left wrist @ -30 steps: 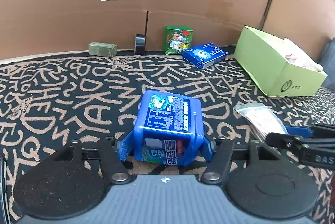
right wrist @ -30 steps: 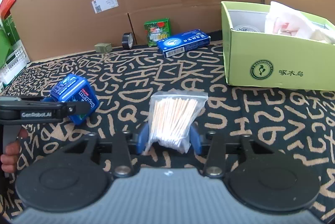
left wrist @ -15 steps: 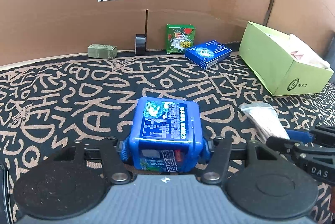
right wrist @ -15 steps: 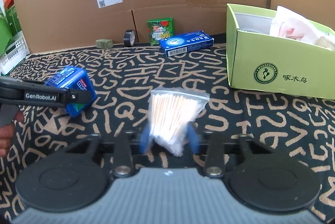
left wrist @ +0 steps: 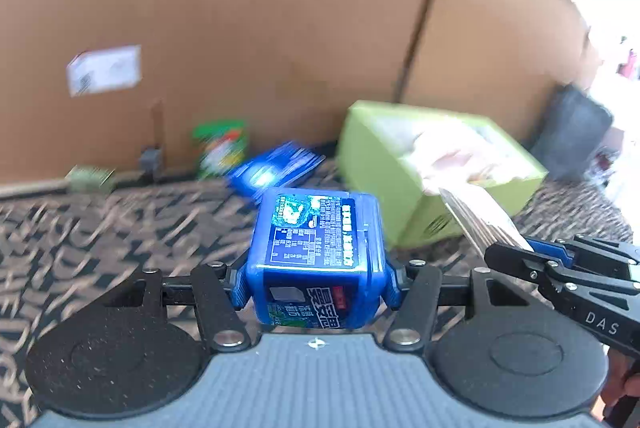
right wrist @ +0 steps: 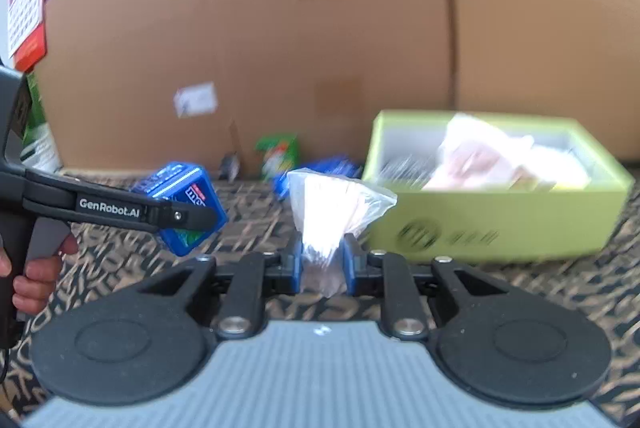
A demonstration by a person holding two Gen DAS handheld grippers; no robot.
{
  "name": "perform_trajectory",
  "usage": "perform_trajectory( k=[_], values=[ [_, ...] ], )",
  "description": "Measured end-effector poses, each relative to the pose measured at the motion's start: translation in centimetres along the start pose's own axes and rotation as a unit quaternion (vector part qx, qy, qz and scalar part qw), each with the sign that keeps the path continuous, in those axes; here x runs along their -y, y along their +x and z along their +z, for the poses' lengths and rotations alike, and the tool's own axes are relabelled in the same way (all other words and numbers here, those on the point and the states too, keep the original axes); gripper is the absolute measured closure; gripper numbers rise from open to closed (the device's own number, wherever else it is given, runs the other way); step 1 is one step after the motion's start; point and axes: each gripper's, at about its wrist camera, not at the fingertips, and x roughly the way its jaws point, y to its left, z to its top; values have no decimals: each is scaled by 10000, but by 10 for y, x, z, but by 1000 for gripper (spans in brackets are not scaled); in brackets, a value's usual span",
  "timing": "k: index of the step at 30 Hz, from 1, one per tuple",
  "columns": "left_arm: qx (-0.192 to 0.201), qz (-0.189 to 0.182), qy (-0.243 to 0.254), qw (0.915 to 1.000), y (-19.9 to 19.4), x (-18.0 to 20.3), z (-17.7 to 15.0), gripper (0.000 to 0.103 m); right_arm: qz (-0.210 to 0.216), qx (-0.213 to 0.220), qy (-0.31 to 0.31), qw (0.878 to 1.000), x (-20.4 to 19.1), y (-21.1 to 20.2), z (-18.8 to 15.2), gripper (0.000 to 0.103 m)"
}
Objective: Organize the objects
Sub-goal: 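Carry the blue cube box and swab bag into the shoebox and open both tools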
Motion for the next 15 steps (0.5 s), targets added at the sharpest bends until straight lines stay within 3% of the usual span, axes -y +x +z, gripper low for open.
perform_trajectory(
  k=[7,11,15],
  values=[
    [283,-521,269,9979,23,62,49,42,-780,609,-6,9951,48,-33,39,83],
    [247,-730,134,9969,50,87,73,42,-1229,720,-24,9898,77,-33,58,83],
    [417,-684,313,9963,79,110,91,42,-1530,692,-42,9858,103,-20,70,83]
  ],
)
